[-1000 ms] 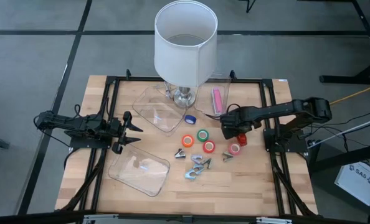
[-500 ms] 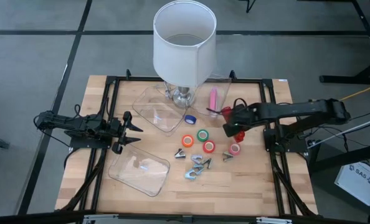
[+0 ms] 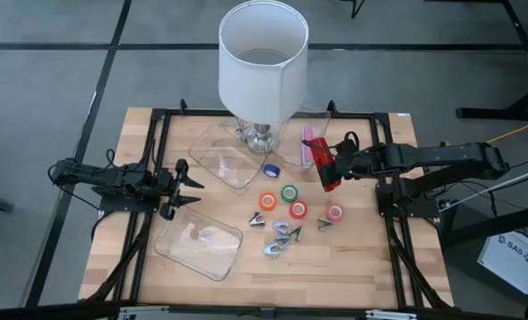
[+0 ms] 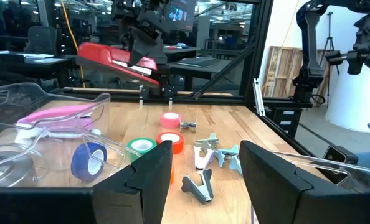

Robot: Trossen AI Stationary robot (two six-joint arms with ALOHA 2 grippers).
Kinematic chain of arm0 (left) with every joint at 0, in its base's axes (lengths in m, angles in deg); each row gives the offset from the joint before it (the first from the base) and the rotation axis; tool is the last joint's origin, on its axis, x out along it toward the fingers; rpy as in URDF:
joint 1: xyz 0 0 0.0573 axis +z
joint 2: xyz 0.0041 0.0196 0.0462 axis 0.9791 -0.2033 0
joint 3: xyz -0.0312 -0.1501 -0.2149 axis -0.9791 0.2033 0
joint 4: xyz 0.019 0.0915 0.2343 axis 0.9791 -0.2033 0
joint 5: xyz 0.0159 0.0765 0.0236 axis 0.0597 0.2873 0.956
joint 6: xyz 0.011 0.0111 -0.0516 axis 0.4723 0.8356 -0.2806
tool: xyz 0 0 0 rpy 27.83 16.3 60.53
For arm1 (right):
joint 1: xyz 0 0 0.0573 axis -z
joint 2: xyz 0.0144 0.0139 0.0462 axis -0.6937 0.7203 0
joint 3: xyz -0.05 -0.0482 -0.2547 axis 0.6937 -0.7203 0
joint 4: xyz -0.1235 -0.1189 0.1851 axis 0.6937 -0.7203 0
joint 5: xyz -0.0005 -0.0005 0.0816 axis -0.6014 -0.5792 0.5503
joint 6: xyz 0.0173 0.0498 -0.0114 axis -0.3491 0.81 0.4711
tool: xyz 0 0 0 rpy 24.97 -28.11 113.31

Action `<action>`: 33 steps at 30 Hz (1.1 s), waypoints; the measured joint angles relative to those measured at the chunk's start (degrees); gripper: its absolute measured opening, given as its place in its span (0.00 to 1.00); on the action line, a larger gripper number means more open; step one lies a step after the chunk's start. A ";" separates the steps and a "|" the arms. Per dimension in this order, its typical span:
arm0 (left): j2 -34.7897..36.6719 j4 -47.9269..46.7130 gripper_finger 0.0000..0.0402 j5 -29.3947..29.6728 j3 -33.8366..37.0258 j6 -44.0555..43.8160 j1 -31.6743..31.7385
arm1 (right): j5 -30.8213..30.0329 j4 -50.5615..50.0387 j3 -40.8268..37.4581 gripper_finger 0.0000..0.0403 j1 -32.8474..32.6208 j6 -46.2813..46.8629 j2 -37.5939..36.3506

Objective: Pick and place Stapler, Stapler remover, tape
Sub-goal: Put the red stapler into the top right transparent bin

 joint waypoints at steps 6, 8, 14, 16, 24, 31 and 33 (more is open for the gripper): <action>0.00 0.00 0.46 0.00 0.00 0.00 -0.01 | -2.78 7.72 0.00 0.34 0.90 -5.69 0.05; 0.00 0.00 0.46 0.00 0.00 0.00 0.01 | -2.82 8.58 0.00 0.34 1.94 -6.98 0.05; 0.00 0.00 0.46 0.02 0.02 0.00 0.01 | -3.07 11.24 0.00 0.34 6.21 -10.68 0.07; 0.00 0.00 0.46 0.00 0.02 0.02 0.00 | -3.06 12.93 0.00 0.34 7.73 -12.08 0.07; 0.00 0.00 0.46 0.01 0.00 0.00 0.01 | -3.11 21.10 0.00 0.34 13.92 -16.85 2.85; 0.00 0.00 0.46 0.00 0.02 0.00 0.01 | -6.48 32.48 0.00 0.34 15.81 -25.34 9.94; 0.00 0.00 0.46 0.00 0.01 0.01 0.01 | -6.71 35.90 0.00 0.34 16.16 -26.73 12.02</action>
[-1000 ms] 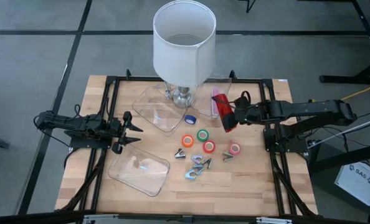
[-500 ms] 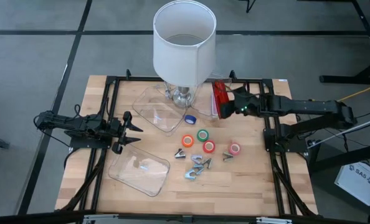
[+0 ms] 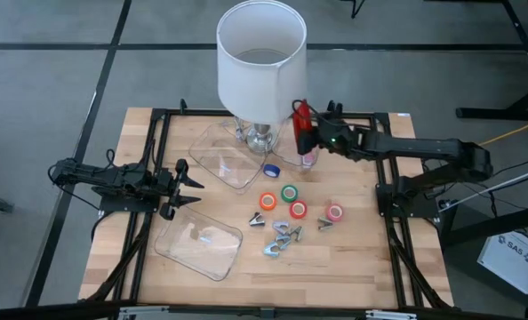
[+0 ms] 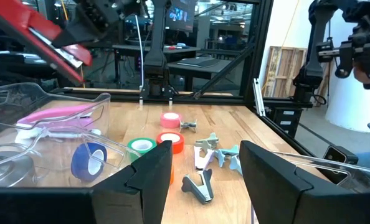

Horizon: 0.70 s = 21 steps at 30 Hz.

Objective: Pick and place Stapler, Stapler remover, tape
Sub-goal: Put the red stapler into the top right transparent bin

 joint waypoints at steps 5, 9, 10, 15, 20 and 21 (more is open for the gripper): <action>0.00 0.00 0.46 0.00 -0.01 0.01 0.00 | -0.02 4.72 0.02 0.34 1.16 -0.54 4.64; 0.00 0.00 0.46 0.00 -0.01 -0.01 -0.01 | -0.18 4.53 0.00 0.34 1.52 -0.31 7.48; 0.00 0.00 0.46 0.00 -0.01 0.00 0.00 | -0.18 4.59 0.00 0.34 1.52 -0.16 8.00; 0.00 0.00 0.46 0.00 -0.01 0.00 -0.01 | -0.18 4.99 0.00 0.34 1.52 1.41 10.76; 0.00 0.00 0.46 0.00 0.00 0.00 -0.02 | -0.67 7.45 0.00 0.34 1.52 1.56 13.44; 0.00 0.01 0.46 0.00 0.00 -0.01 0.00 | -1.17 7.81 0.00 0.34 1.52 1.56 13.98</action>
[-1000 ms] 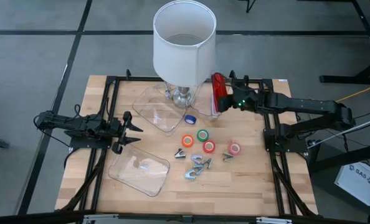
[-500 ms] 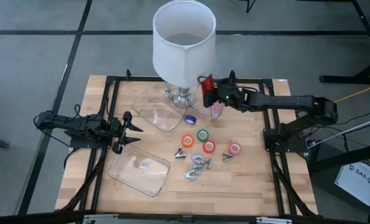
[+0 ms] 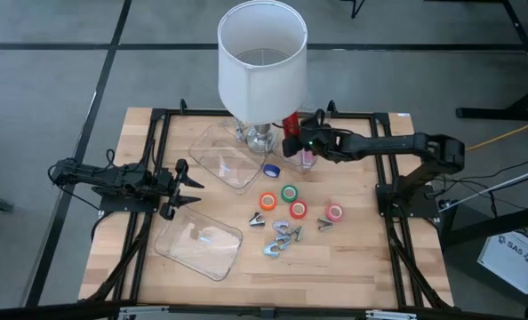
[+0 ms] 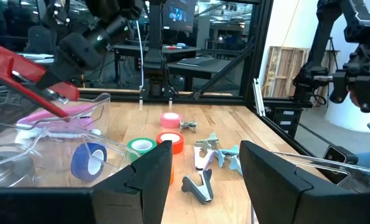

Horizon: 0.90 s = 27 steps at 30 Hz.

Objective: Pick and place Stapler, Stapler remover, tape
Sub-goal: Put the red stapler into the top right transparent bin

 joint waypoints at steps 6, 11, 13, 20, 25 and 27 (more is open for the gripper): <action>0.00 0.00 0.46 0.00 0.00 0.02 -0.01 | 0.96 0.57 0.02 0.34 1.43 2.63 1.89; 0.00 0.01 0.46 0.00 -0.01 0.00 -0.02 | 4.26 0.22 0.02 0.34 2.99 4.77 3.88; 0.00 -0.01 0.46 0.00 0.00 0.00 -0.01 | 6.27 0.31 0.02 0.34 3.56 4.98 4.81; 0.00 -0.01 0.46 0.00 0.00 0.01 -0.01 | 8.59 -5.89 0.02 0.34 4.87 6.31 5.97; 0.00 -0.01 0.46 0.00 -0.01 0.00 0.00 | 7.13 -12.33 0.12 0.34 4.81 7.29 5.87; 0.00 -0.01 0.46 0.01 0.01 0.01 -0.01 | 6.76 -14.63 0.20 0.34 4.99 7.98 5.79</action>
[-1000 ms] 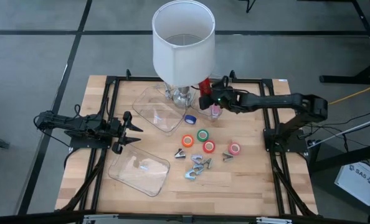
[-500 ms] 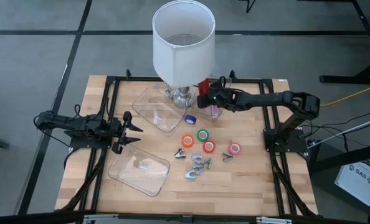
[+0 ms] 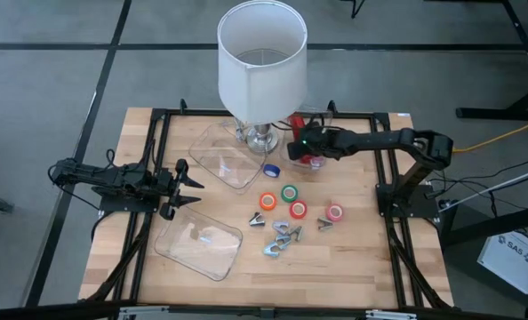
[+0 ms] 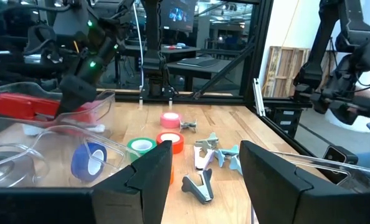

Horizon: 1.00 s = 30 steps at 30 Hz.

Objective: Pick and place Stapler, Stapler remover, tape
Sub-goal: Put the red stapler into the top right transparent bin, then adjust the transparent bins

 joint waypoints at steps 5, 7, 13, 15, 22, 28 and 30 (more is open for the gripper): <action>0.00 0.00 0.46 -0.01 0.00 0.01 0.01 | 0.56 -4.60 0.00 0.34 1.00 3.01 0.00; 0.00 0.00 0.46 -0.01 -0.01 0.01 0.00 | 1.78 -5.09 0.00 0.34 1.39 4.20 0.00; 0.00 0.00 0.46 -0.01 -0.02 -0.01 0.01 | 3.74 -5.77 -0.02 0.39 2.14 5.46 0.00; 0.00 0.00 0.46 -0.01 0.00 -0.01 0.00 | 3.96 -5.98 -0.08 0.48 2.16 5.52 0.04; 0.00 0.00 0.46 -0.01 -0.02 0.01 -0.01 | 5.41 -5.80 -0.15 0.67 2.18 3.75 0.04; 0.00 0.00 0.46 -0.01 -0.02 0.01 0.00 | 4.82 -6.02 -0.20 0.67 2.16 0.42 -1.37; 0.00 0.00 0.46 -0.01 -0.02 0.00 0.01 | 4.84 -6.16 -0.20 0.65 2.16 -0.66 -2.58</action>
